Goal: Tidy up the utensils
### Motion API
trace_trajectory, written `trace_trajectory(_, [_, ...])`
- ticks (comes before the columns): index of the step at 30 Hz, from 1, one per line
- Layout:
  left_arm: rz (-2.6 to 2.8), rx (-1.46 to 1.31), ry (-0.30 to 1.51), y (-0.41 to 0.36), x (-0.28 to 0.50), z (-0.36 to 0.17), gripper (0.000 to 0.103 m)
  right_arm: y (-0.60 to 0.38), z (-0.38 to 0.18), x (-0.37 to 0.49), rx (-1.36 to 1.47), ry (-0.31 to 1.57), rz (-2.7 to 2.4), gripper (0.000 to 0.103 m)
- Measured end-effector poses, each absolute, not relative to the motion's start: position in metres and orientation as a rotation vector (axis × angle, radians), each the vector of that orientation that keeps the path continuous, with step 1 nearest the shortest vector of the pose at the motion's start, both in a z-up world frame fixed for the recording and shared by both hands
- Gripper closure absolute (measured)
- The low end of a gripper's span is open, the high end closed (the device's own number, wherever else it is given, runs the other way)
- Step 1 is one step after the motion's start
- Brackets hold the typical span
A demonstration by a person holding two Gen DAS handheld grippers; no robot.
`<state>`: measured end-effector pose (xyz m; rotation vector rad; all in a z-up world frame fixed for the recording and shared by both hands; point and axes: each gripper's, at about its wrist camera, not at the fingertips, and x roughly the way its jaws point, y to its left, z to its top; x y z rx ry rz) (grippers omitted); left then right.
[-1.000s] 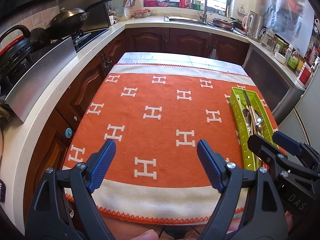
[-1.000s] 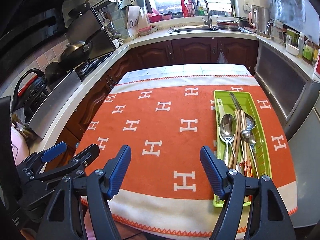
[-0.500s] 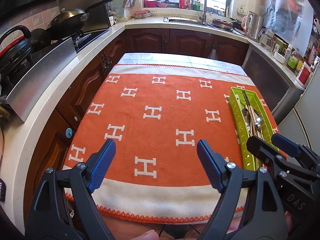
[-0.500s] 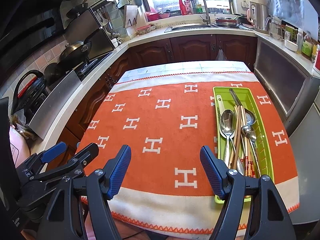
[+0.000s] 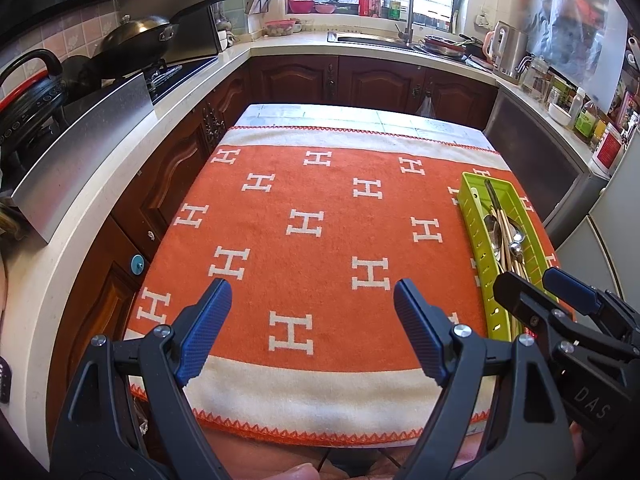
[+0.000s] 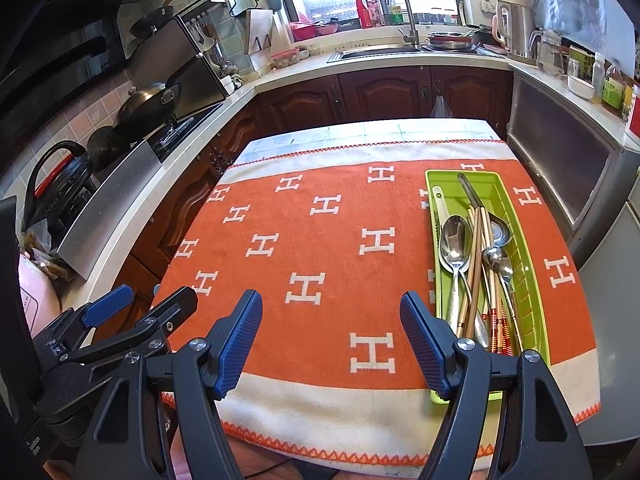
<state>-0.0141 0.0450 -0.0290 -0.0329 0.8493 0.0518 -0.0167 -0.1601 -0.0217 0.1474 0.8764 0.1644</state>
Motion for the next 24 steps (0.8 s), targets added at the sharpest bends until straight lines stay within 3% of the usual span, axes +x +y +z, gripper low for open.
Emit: trace_trajectory(24, [0.041,-0.047,0.896,0.054,0.003,-0.045,0.022,-0.149,-0.039,-0.009,0.155,0.917,0.146,0.031])
